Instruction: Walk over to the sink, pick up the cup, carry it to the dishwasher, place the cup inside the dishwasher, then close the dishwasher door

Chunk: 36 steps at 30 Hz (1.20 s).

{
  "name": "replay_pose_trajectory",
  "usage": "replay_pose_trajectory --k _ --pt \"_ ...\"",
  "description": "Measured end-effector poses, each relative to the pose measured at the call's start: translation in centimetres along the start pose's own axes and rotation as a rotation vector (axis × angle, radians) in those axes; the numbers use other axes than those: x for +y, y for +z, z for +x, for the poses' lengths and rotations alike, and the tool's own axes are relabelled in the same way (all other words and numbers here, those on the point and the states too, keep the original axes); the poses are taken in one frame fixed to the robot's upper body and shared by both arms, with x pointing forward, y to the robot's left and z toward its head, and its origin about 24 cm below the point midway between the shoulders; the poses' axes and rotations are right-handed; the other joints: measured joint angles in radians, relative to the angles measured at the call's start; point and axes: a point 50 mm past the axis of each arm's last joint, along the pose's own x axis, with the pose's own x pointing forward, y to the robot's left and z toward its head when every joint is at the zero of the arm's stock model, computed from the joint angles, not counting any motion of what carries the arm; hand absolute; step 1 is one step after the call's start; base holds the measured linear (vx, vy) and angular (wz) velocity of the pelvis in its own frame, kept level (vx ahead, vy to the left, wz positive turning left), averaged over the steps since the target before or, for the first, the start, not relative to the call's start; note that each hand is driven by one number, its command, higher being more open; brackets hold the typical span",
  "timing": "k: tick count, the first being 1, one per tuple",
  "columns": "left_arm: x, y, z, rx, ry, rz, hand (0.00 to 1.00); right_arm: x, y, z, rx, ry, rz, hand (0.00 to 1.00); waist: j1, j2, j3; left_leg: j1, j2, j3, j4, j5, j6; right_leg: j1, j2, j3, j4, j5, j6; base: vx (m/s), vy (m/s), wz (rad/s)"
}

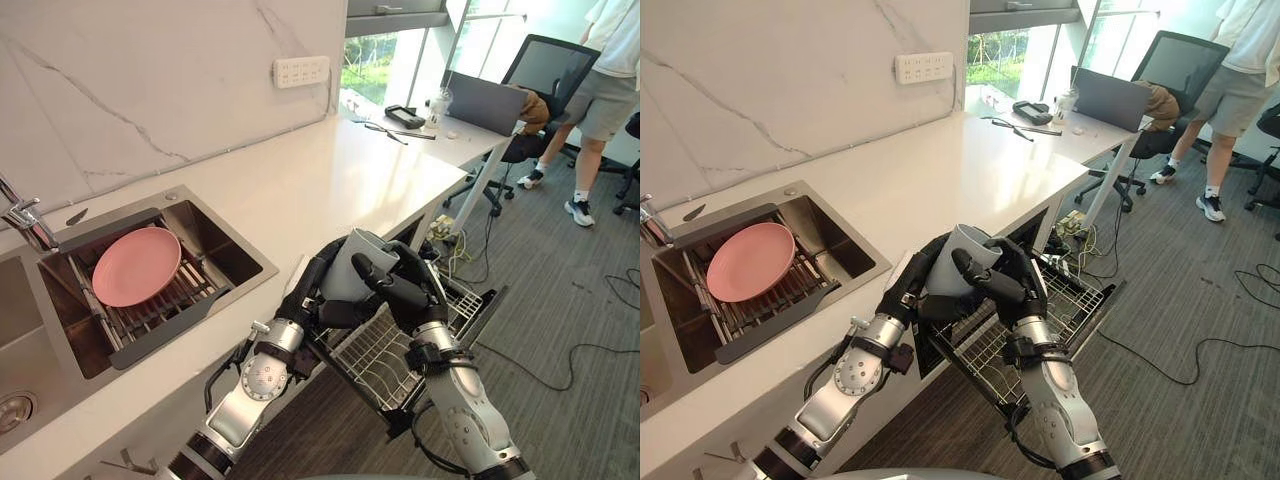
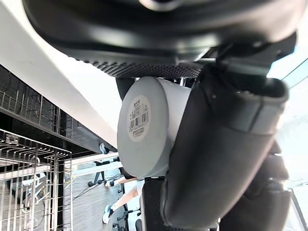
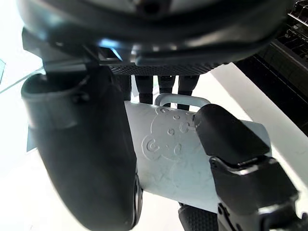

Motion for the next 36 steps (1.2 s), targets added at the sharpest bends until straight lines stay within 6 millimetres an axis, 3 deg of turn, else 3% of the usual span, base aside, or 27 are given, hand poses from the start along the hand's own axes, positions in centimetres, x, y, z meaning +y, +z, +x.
replay_pose_trajectory --k 8,18,22,29,36 --pt "0.3 1.7 -0.6 -0.065 0.091 -0.099 0.90 0.2 1.3 0.3 -0.086 -0.013 -0.078 0.30 0.002 0.002 0.009 0.000 0.002 0.001 0.000 -0.001 0.000 -0.010 0.003 0.002 0.012 -0.005 -0.004 0.00 0.000 0.00" --pt "2.0 1.4 -1.6 -0.048 0.194 -0.207 0.90 -2.5 3.1 -0.6 -0.153 -0.150 -0.194 0.30 0.006 0.018 0.022 -0.001 0.005 0.000 0.001 -0.004 -0.006 -0.010 0.005 -0.001 0.012 -0.008 -0.006 0.00 0.000 0.00" --pt "1.9 1.1 -2.2 -0.035 0.168 -0.247 0.90 -3.3 3.5 -1.3 -0.161 -0.192 -0.223 0.30 0.008 0.023 0.025 -0.001 0.005 0.000 0.001 -0.005 -0.007 -0.010 0.005 -0.001 0.012 -0.009 -0.004 0.00 0.000 0.00" --pt "0.2 -1.4 -4.4 0.093 0.064 -0.315 0.90 -4.9 3.6 -2.6 -0.148 -0.265 -0.291 0.30 0.003 0.031 0.031 0.000 0.005 0.000 0.001 -0.006 -0.008 -0.010 0.005 -0.001 0.012 -0.010 -0.003 0.00 0.000 0.00" --pt "-1.1 -7.4 -8.8 0.407 0.027 -0.318 0.90 -6.1 2.8 -4.0 -0.087 -0.315 -0.361 0.30 -0.011 0.036 0.034 -0.001 0.006 0.001 -0.004 -0.006 -0.008 -0.012 0.005 -0.001 0.010 -0.011 -0.002 0.00 0.000 0.00"
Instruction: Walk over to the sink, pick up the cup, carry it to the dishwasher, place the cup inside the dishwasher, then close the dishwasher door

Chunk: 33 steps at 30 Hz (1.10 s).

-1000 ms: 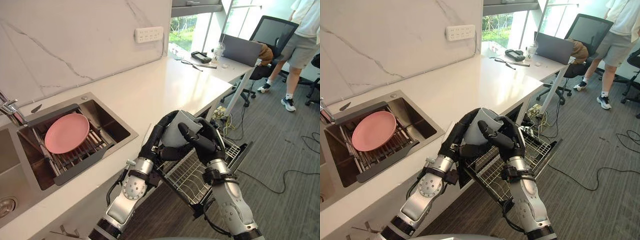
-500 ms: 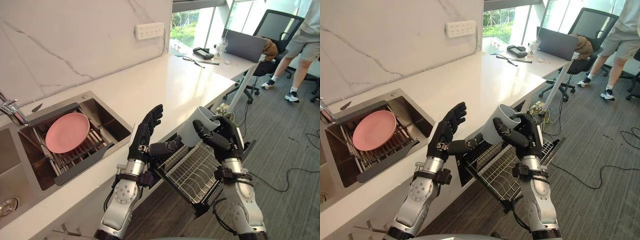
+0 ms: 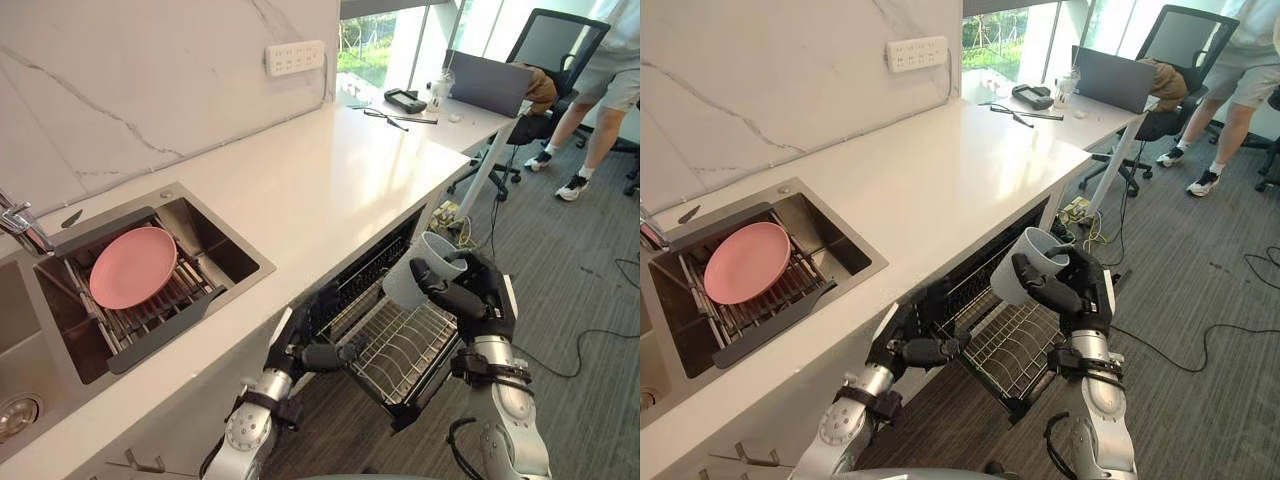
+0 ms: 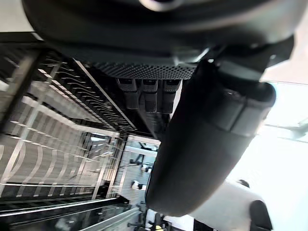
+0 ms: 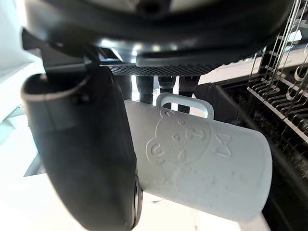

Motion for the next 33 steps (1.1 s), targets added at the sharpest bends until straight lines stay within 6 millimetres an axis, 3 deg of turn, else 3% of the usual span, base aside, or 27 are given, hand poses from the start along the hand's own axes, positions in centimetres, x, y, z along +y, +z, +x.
replay_pose_trajectory --k 8,16,20,25,33 --pt "2.9 -6.9 -2.8 0.330 0.105 0.071 0.90 -1.7 -3.6 -1.3 0.172 -0.029 -0.141 0.30 -0.004 0.004 0.002 0.000 -0.001 -0.006 -0.019 0.007 0.000 -0.002 -0.001 -0.009 -0.007 0.000 0.001 0.00 -0.002 0.01" --pt "5.6 -10.6 -5.9 0.538 0.250 0.107 0.90 -2.3 -4.8 -1.7 0.233 -0.020 -0.265 0.30 -0.002 0.010 0.006 0.000 -0.003 -0.030 -0.042 0.025 -0.003 0.002 -0.002 -0.034 -0.016 0.000 0.001 0.00 -0.019 0.09" --pt "5.9 -11.0 -5.9 0.565 0.263 0.130 0.90 -2.6 -4.9 -1.5 0.242 -0.013 -0.329 0.30 0.000 0.010 0.018 0.001 -0.005 -0.034 -0.049 0.031 -0.001 0.001 -0.004 -0.038 -0.014 0.000 0.001 -0.03 -0.008 0.04" --pt "7.0 -11.0 -5.1 0.580 0.305 0.142 0.90 -2.3 -3.8 0.8 0.187 0.043 -0.440 0.30 -0.004 0.014 0.082 -0.027 -0.004 -0.030 -0.033 0.034 0.002 -0.032 -0.002 -0.032 0.005 0.005 0.004 -0.07 -0.006 -0.03" --pt "8.8 -9.6 -3.1 0.525 0.379 0.136 0.90 -0.3 -0.2 6.7 0.031 0.155 -0.592 0.30 0.001 0.077 0.271 -0.197 0.009 -0.014 0.125 0.012 -0.005 -0.181 0.012 -0.002 0.106 0.012 0.010 -0.08 -0.004 -0.08"
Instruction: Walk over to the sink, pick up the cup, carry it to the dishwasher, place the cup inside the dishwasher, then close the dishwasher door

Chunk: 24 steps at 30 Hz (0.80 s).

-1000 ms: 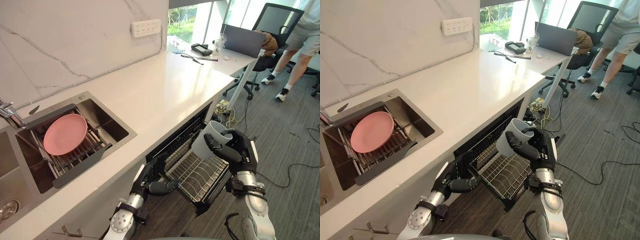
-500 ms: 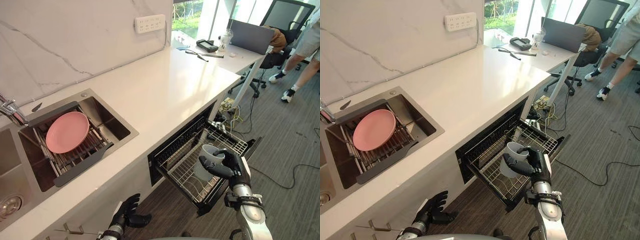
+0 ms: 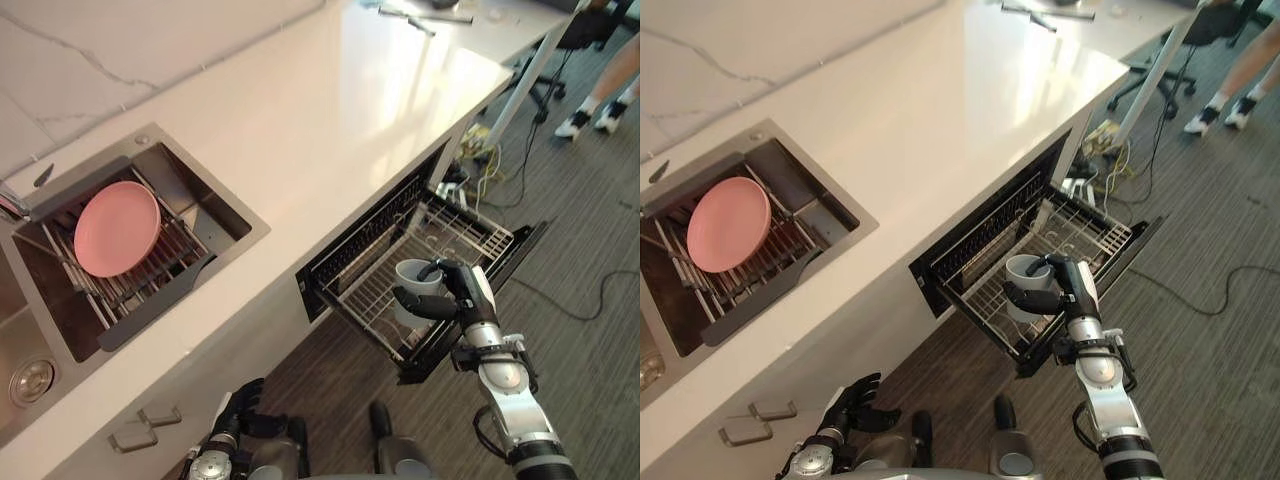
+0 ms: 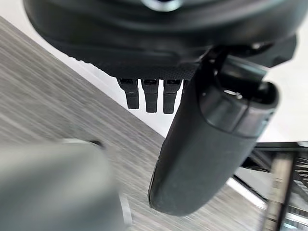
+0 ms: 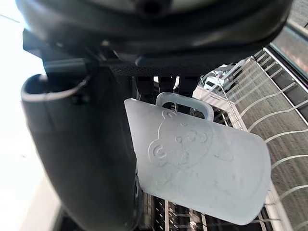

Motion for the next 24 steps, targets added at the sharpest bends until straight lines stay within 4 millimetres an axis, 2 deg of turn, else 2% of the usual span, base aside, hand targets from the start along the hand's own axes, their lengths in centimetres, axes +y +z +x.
replay_pose_trajectory --k 3,6,10,17,24 --pt "0.2 1.2 0.5 -0.033 0.022 -0.007 0.90 0.2 1.7 1.9 -0.052 0.019 -0.031 0.30 0.011 0.005 0.048 -0.067 0.008 0.012 0.044 -0.005 0.003 -0.078 0.010 0.017 0.052 0.000 0.000 -0.15 -0.015 -0.15" --pt "-0.4 2.8 1.1 -0.090 0.020 -0.040 0.90 0.3 3.7 3.5 -0.116 0.046 -0.082 0.30 0.028 0.022 0.089 -0.124 0.022 0.019 0.082 -0.005 0.003 -0.148 0.019 0.024 0.109 -0.004 -0.004 -0.15 -0.035 -0.09" --pt "-1.4 4.7 1.6 -0.147 0.017 -0.096 0.90 0.6 6.9 5.2 -0.223 0.048 -0.143 0.30 0.052 0.025 0.120 -0.181 0.033 0.025 0.109 0.003 0.002 -0.245 0.025 0.012 0.211 -0.041 -0.031 -0.12 -0.082 -0.01" --pt "-2.2 5.6 1.6 -0.187 0.021 -0.131 0.90 -0.3 9.3 6.3 -0.299 -0.020 -0.277 0.30 0.070 0.025 0.131 -0.208 0.055 0.014 0.116 0.006 -0.015 -0.294 0.027 -0.051 0.271 -0.061 -0.056 -0.03 -0.086 0.03" --pt "-2.5 6.2 1.7 -0.203 0.035 -0.147 0.90 -1.0 11.0 8.2 -0.305 -0.093 -0.353 0.30 0.086 0.025 0.131 -0.213 0.057 -0.002 0.082 0.028 -0.036 -0.314 0.025 -0.073 0.295 -0.070 -0.054 0.05 -0.038 0.07"
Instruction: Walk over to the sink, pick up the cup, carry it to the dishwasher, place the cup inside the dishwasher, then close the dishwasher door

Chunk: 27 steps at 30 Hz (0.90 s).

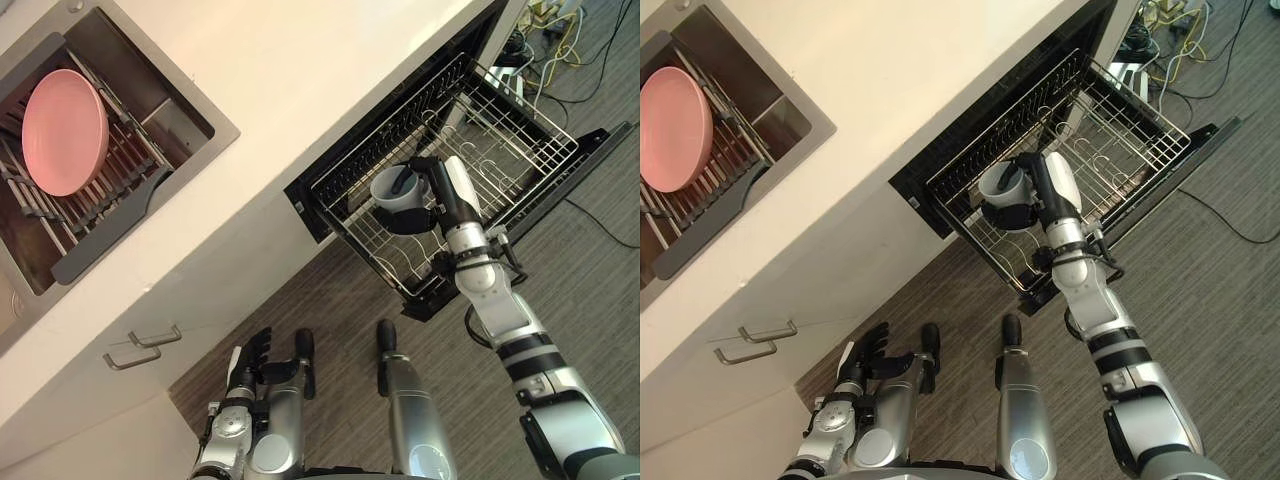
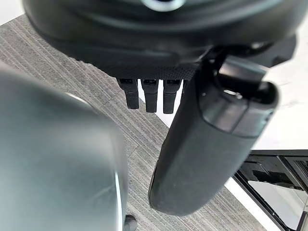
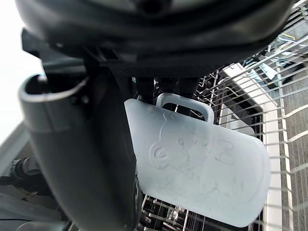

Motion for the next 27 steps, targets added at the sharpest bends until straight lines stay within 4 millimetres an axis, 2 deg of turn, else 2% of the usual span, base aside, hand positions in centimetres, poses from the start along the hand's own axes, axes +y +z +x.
replay_pose_trajectory --k 5,9,18,19,23,27 --pt "-0.5 0.7 0.3 -0.021 0.005 -0.027 0.90 -0.4 0.0 1.0 0.022 -0.012 -0.012 0.30 0.018 0.000 0.000 -0.012 -0.001 -0.010 -0.012 0.008 -0.009 -0.010 -0.003 -0.016 -0.001 -0.002 -0.003 0.05 -0.012 0.07" --pt "-0.5 1.1 0.5 -0.031 0.009 -0.032 0.90 0.2 -0.2 2.0 0.060 0.020 -0.039 0.30 0.021 0.000 0.000 -0.024 -0.002 -0.021 -0.013 0.013 -0.012 -0.016 -0.005 -0.028 -0.001 -0.003 -0.004 0.03 -0.012 0.08" --pt "-0.7 1.8 0.9 -0.052 0.007 -0.032 0.90 1.9 -1.2 2.8 0.160 0.076 -0.052 0.30 0.030 -0.001 0.000 -0.056 -0.004 -0.042 -0.012 0.021 -0.012 -0.043 -0.008 -0.048 0.011 -0.007 -0.011 0.00 -0.011 0.07" --pt "-0.7 1.9 1.0 -0.054 0.007 -0.032 0.90 2.2 -1.3 2.8 0.171 0.083 -0.059 0.90 0.031 -0.001 0.000 -0.057 -0.003 -0.043 -0.012 0.021 -0.013 -0.043 -0.008 -0.049 0.011 -0.007 -0.011 0.03 -0.013 0.01" --pt "-0.8 2.4 1.3 -0.066 0.003 -0.030 0.90 2.4 -1.1 3.3 0.177 0.089 -0.062 0.90 0.031 -0.002 -0.001 -0.066 -0.004 -0.050 -0.005 0.021 -0.013 -0.045 -0.008 -0.055 0.011 -0.007 -0.011 0.01 -0.004 0.04" --pt "-0.9 3.0 1.7 -0.073 0.000 -0.025 0.90 3.1 -1.7 3.1 0.226 0.116 -0.068 0.90 0.043 -0.006 -0.003 -0.073 -0.004 -0.061 0.001 0.021 -0.013 -0.045 -0.009 -0.065 0.012 -0.007 -0.012 0.01 -0.007 0.05"
